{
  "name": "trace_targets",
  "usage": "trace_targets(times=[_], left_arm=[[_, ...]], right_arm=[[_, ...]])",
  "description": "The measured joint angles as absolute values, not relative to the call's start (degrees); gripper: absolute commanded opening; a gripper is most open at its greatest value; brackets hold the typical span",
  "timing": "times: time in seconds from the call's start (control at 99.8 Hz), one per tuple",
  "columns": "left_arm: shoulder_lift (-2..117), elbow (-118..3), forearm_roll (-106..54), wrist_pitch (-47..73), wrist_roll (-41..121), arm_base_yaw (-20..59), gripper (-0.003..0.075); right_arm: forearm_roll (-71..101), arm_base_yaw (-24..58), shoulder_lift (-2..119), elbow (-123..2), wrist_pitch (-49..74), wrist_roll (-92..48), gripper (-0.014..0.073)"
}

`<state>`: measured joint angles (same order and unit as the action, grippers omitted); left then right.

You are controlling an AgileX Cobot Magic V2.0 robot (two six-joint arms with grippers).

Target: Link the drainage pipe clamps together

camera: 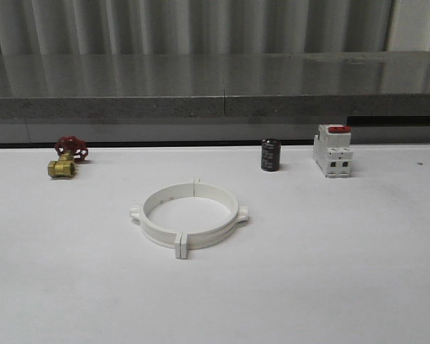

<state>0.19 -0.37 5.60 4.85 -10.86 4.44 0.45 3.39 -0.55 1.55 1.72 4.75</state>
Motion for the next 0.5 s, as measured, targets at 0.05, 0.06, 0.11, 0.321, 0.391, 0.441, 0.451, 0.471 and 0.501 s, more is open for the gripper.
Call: trace_targets(times=[0.05,0.06,0.11,0.321,0.391,0.441,0.451,0.471,0.501], left_arm=[[-0.4,-0.4,5.6,4.2,-11.0,4.4,-0.002],[-0.4,-0.4,5.7,4.0,-11.0,4.4,-0.002],[-0.4,-0.4,5.9,3.0,-11.0,4.4,-0.002],[-0.4,-0.4,6.3,-0.8,-11.1,4.4,-0.002],[-0.4,-0.4,6.3,-1.1,-11.2,4.4,-0.002],[-0.4,-0.4,6.3,-1.1,-11.2,4.4,-0.002],[-0.4,-0.4,6.3,-1.1,-11.2,4.4,-0.002],[-0.4,-0.4,6.3,-1.1,-11.2,4.4,-0.002],[-0.4,-0.4,6.3,-1.1,-11.2,4.4,-0.002]], right_arm=[[0.5,3.4,-0.5,1.5,1.8,4.7,-0.0067],[0.5,3.4,-0.5,1.5,1.8,4.7,-0.0067],[0.5,3.4,-0.6,1.5,1.8,4.7,-0.0067],[0.5,3.4,-0.6,1.5,1.8,4.7,-0.0067],[0.5,3.4,-0.6,1.5,1.8,4.7,-0.0067],[0.5,3.4,-0.6,1.5,1.8,4.7,-0.0067],[0.5,3.4,-0.6,1.5,1.8,4.7,-0.0067],[0.5,3.4,-0.6,1.5,1.8,4.7,-0.0067],[0.5,3.4,-0.6,1.5,1.8,4.7,-0.0067]])
